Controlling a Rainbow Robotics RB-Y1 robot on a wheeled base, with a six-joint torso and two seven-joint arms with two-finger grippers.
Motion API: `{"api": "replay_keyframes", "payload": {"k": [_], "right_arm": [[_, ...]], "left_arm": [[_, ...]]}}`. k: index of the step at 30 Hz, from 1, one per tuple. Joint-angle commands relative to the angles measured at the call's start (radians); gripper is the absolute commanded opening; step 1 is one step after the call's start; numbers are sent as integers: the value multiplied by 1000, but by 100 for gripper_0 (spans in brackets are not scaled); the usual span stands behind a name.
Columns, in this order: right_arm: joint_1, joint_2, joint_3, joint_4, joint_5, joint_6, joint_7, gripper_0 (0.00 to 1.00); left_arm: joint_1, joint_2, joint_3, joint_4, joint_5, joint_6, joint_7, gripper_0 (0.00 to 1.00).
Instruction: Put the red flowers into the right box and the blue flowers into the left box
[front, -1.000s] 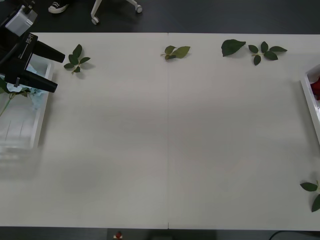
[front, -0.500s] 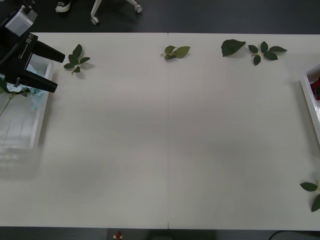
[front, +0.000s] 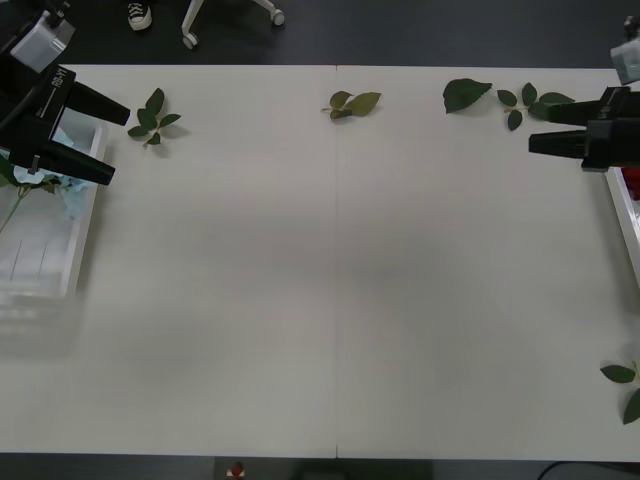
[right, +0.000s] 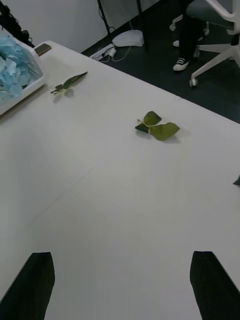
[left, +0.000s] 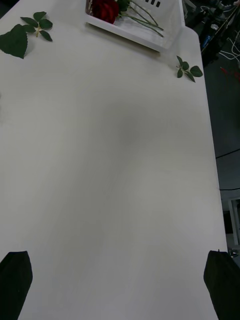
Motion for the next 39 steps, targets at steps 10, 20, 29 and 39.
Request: {"api": "replay_keyframes", "payload": {"k": [10,20,29,39], "right_arm": [[-72,167,48,7,5,1,32,79],[-77,213,48,7,-27,32,32,79],[-78,217,46,7,-55,73,32,79],[-78,217,48,7,-56,73,32,79]], "left_arm": [[-22,25,15,-8,9,7,8,100],[-22,25,15,-8,9,7,8,100],[-22,25,15,-8,9,7,8,100],[-22,25,15,-8,9,7,8,100]]}}
